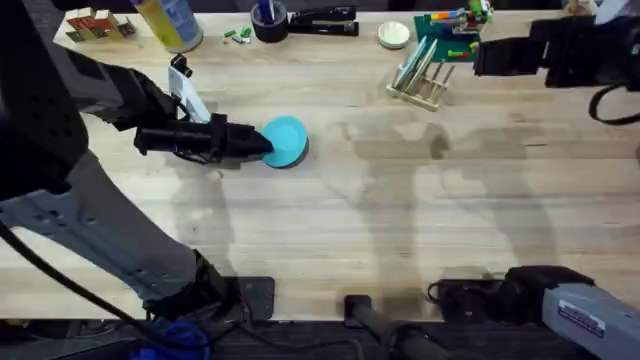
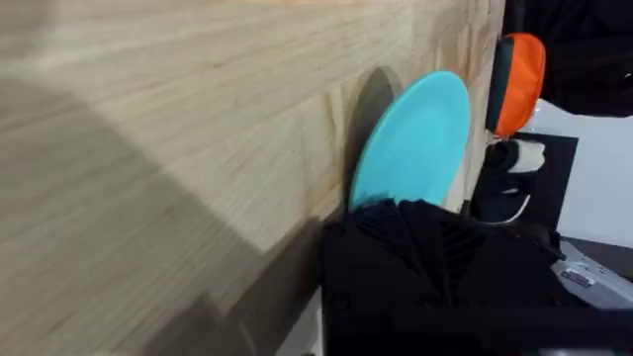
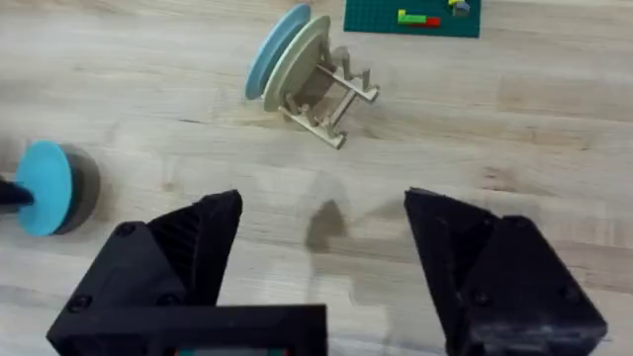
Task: Pick up the plates from the table one by one and place each into a slot on the dish rack.
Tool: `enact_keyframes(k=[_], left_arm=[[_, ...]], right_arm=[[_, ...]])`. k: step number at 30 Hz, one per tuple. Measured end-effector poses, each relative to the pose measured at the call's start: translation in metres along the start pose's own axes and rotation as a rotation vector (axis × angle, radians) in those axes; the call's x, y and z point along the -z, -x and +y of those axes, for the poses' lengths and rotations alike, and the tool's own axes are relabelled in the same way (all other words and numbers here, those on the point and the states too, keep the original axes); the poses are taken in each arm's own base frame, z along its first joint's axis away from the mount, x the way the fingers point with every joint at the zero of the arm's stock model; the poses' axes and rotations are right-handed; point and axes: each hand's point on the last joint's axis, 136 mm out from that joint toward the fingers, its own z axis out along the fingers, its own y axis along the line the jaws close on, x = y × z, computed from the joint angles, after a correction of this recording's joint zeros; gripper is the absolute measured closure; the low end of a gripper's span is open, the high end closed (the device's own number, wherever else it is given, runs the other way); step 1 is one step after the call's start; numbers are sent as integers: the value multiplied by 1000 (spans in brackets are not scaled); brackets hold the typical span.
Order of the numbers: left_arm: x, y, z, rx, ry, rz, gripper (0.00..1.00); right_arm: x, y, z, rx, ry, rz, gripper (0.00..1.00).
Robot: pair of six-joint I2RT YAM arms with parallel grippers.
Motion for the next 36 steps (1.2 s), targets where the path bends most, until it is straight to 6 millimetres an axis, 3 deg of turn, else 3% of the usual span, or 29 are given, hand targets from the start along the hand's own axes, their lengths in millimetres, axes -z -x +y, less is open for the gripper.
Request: enact_keyframes(k=[8, 16, 23, 31, 36], left_arm=[[0, 0, 0, -2, 0, 1, 960], [0, 0, 0, -3, 0, 1, 960], [0, 0, 0, -2, 0, 1, 960], [0, 0, 0, -2, -1, 1, 961], [0, 0, 0, -2, 0, 1, 960]], right_arm=[[-1, 0, 10, 23, 22, 0, 7], [-3, -3, 75, 110, 170, 6, 8], [-18, -3, 126, 97, 322, 28, 8], [-49, -1, 165, 28, 489, 86, 16], [-70, -11, 183, 17, 552, 149, 24]])
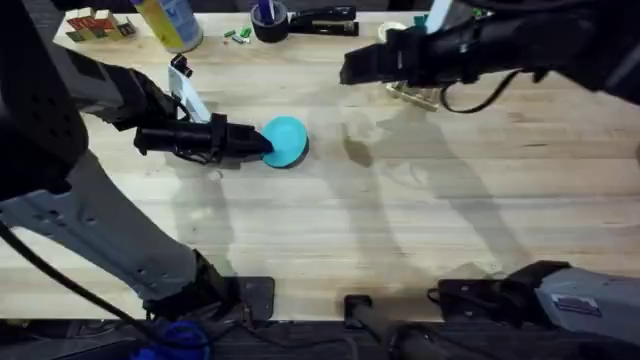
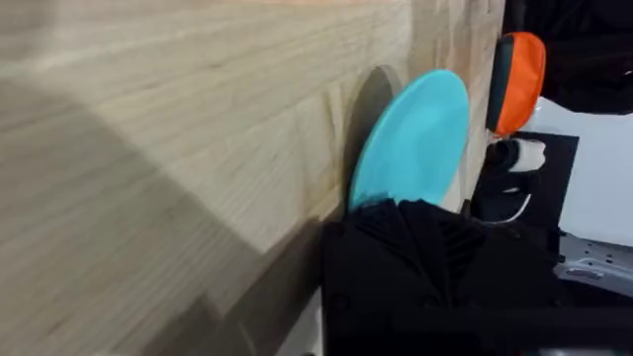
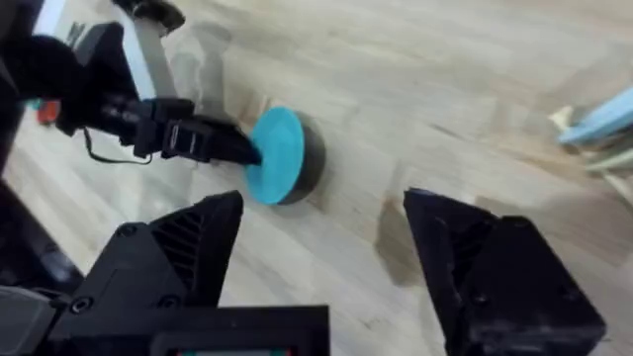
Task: Pick up the plates from the table one by one and place each into a slot on the dish rack.
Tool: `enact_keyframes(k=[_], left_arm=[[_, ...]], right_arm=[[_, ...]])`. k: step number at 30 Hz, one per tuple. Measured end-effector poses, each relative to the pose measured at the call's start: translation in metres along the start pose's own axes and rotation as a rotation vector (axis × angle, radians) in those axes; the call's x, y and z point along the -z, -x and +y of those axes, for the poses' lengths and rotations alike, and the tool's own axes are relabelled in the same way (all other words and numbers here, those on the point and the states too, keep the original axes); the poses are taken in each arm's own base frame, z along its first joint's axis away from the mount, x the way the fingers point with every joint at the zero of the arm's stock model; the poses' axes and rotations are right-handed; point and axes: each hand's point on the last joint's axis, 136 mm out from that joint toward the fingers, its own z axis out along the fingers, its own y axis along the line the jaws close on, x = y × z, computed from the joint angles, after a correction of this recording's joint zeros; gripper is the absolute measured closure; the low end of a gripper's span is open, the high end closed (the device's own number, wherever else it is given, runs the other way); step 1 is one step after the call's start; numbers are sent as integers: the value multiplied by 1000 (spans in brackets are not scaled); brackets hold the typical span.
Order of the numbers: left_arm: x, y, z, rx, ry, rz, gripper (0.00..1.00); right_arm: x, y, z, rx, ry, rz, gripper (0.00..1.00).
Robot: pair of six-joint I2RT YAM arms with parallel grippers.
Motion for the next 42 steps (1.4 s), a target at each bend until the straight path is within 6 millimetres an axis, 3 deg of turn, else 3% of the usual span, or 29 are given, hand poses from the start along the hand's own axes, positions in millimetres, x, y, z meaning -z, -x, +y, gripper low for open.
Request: enact_keyframes(k=[17, 36, 42], left_arm=[[0, 0, 0, 0, 0, 0, 960], [0, 0, 0, -2, -1, 1, 960], [0, 0, 0, -2, -1, 1, 960]], right_arm=[[-88, -29, 10, -10, 130, 139, 49], [-144, -55, 31, -42, 223, 201, 55], [-162, -74, 36, -85, 249, 260, 57]])
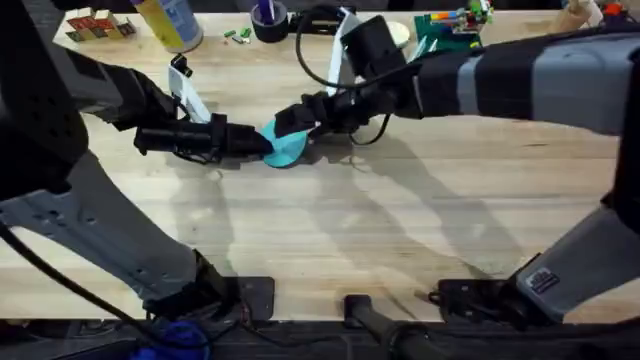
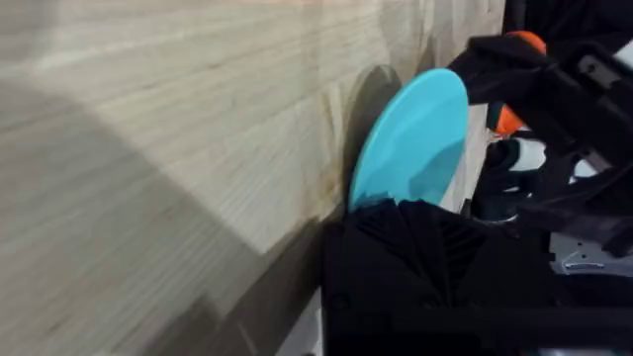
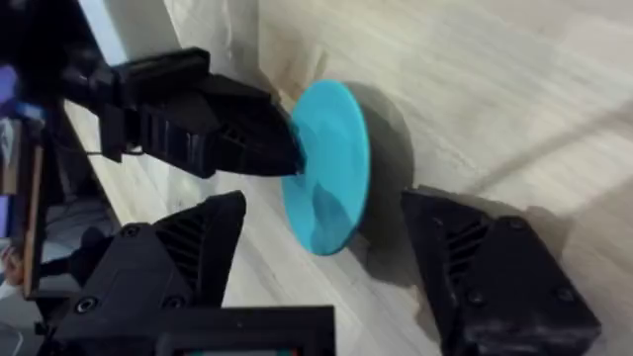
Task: Pick up the plates from the table one by one and place each into a slot on the dish rack.
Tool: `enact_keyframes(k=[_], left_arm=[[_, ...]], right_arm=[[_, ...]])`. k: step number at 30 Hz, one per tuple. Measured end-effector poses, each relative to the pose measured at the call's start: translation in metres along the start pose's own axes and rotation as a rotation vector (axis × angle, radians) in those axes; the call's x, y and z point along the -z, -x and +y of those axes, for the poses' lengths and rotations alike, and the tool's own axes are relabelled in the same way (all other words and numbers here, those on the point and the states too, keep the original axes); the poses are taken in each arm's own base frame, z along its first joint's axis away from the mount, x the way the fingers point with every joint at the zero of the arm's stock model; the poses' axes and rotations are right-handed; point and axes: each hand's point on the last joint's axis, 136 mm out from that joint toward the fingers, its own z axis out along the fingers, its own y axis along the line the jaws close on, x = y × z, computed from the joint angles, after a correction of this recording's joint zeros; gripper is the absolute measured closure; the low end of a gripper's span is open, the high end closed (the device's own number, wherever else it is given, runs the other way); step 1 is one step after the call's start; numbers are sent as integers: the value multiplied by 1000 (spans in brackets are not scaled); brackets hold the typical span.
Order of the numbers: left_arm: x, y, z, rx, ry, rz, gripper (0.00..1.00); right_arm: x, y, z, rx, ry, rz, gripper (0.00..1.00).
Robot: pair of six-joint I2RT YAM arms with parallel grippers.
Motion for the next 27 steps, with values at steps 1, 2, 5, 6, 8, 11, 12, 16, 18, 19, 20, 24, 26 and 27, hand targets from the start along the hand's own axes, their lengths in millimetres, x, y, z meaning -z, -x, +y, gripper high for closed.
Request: enact_keyframes(k=[1, 2, 5, 6, 8, 11, 12, 16, 18, 19, 20, 24, 26, 27], left_arm=[[0, 0, 0, 0, 0, 0, 960], [0, 0, 0, 0, 0, 0, 960], [0, 0, 0, 0, 0, 0, 960], [0, 0, 0, 0, 0, 0, 961], [0, 0, 0, -2, 0, 0, 960], [0, 0, 0, -2, 0, 0, 960], [0, 0, 0, -2, 0, 0, 960], [0, 0, 0, -2, 0, 0, 960], [0, 0, 0, -3, 0, 0, 960], [0, 0, 0, 0, 0, 0, 960], [1, -1, 0, 5, -1, 0, 960], [1, -1, 0, 8, -2, 0, 960], [1, -1, 0, 8, -3, -1, 960], [1, -1, 0, 8, -3, -1, 960]], right_arm=[[-2, -2, 1, -3, 3, 7, 59], [-3, -4, 2, -4, 8, 12, 69], [-6, -6, 8, -2, 19, 20, 139], [-6, -7, 9, -1, 22, 23, 170], [-7, -8, 10, -3, 24, 25, 242], [-7, -8, 11, -5, 26, 28, 354], [-7, -8, 11, -5, 26, 28, 387], [-7, -9, 11, -8, 29, 29, 508], [-7, -9, 12, -8, 31, 31, 658], [-7, -9, 11, -12, 27, 32, 803], [-6, -9, 8, -21, 21, 34, 898], [-7, -9, 4, -28, 16, 33, 968], [-7, -9, 4, -28, 16, 33, 968], [-7, -9, 4, -29, 17, 33, 970]])
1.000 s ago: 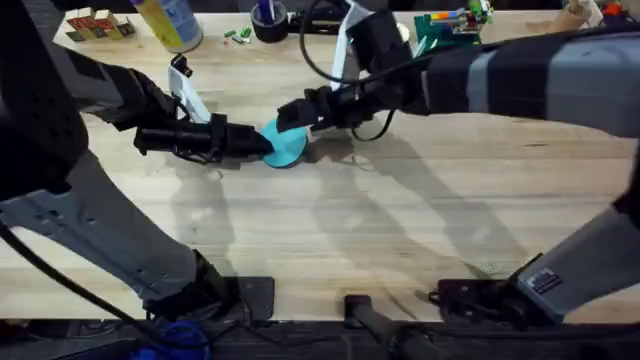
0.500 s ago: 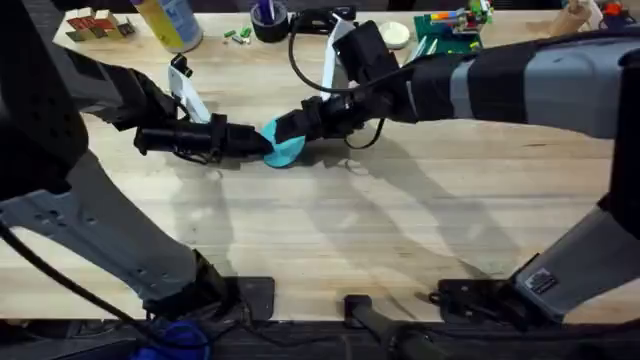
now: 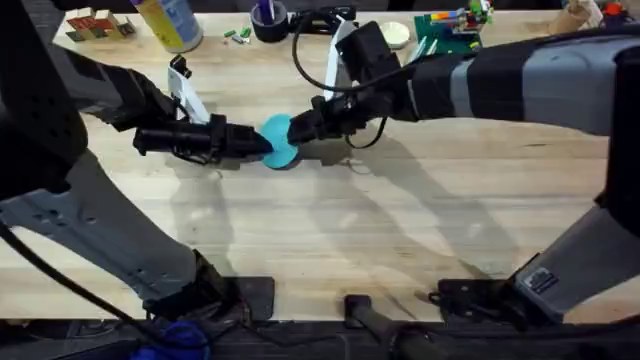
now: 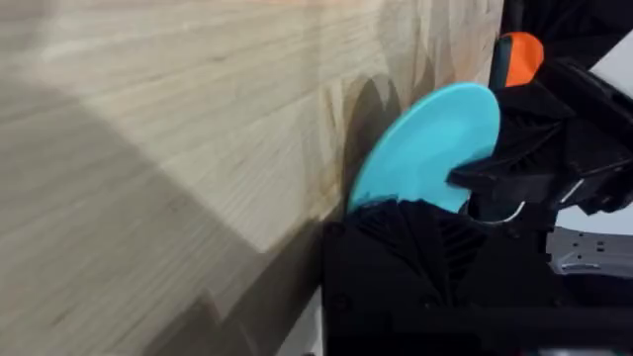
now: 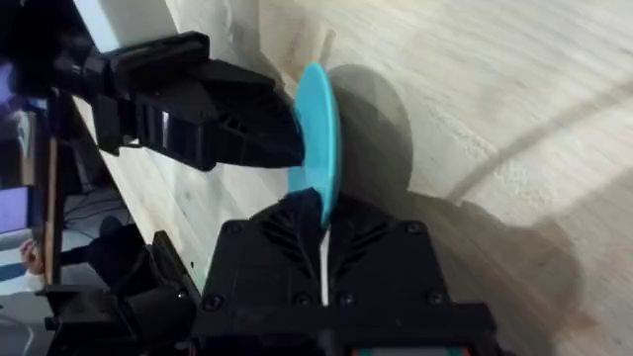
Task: Pick up the plates from the table one by one and place each into a slot on the dish rack.
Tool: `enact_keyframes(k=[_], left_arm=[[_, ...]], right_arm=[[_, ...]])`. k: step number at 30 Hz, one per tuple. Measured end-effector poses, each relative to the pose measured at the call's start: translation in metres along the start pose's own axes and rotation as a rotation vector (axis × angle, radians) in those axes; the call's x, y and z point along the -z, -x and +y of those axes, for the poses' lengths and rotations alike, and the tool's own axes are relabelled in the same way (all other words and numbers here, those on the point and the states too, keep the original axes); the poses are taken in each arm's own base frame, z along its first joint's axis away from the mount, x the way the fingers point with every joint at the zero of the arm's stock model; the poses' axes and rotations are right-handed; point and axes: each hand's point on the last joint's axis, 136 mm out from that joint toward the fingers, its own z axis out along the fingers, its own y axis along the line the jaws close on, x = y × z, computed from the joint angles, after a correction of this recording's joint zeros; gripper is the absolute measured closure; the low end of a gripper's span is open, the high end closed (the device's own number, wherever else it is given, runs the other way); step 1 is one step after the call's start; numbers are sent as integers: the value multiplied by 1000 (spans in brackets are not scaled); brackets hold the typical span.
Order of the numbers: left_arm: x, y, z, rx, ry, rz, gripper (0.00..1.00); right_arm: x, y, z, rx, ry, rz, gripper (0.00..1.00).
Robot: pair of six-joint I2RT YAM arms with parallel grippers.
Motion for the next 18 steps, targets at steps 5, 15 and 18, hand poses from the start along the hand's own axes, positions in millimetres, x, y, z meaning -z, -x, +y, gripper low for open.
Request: enact_keyframes(k=[5, 15, 18], left_arm=[[0, -1, 0, 4, -1, 2, 960], [0, -2, -1, 2, 9, 11, 960], [4, -2, -3, -28, 56, 18, 960]], right_arm=[[0, 0, 0, 0, 3, 0, 973], [12, 12, -13, -25, 3, -29, 972], [25, 19, -18, -40, -15, -56, 971]])
